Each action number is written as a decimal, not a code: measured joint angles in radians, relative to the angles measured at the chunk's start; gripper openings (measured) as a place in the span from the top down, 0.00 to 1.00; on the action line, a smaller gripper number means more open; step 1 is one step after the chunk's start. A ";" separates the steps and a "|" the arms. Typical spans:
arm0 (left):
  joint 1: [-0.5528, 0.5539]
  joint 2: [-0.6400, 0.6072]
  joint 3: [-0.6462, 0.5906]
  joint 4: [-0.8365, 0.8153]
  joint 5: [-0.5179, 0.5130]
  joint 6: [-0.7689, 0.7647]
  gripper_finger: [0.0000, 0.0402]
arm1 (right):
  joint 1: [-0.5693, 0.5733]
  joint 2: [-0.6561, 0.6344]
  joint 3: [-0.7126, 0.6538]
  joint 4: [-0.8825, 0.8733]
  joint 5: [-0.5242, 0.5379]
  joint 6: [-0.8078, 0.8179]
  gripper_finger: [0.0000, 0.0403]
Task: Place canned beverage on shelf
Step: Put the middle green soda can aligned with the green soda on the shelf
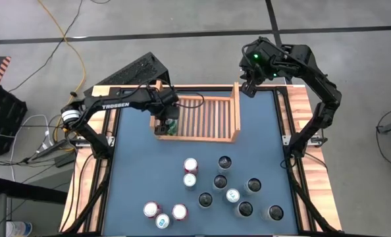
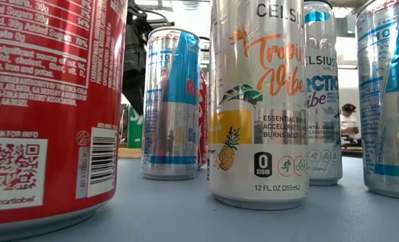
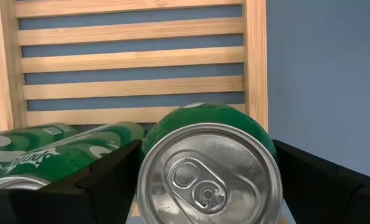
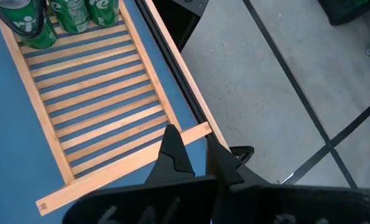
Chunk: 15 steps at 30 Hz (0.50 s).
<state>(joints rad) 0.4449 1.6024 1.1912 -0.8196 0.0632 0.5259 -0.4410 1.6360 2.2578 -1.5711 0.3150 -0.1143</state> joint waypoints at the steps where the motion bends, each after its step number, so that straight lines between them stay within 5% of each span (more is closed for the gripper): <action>1: -0.003 0.000 0.000 0.000 -0.001 -0.002 0.20 | 0.000 0.000 0.000 0.000 0.000 0.000 1.00; 15: -0.070 0.002 0.010 -0.017 -0.093 -0.094 0.11 | 0.000 0.000 0.000 0.000 0.000 -0.026 1.00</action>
<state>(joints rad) 0.3752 1.6039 1.2007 -0.8365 -0.0302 0.4320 -0.4409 1.6360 2.2578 -1.5711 0.3149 -0.1398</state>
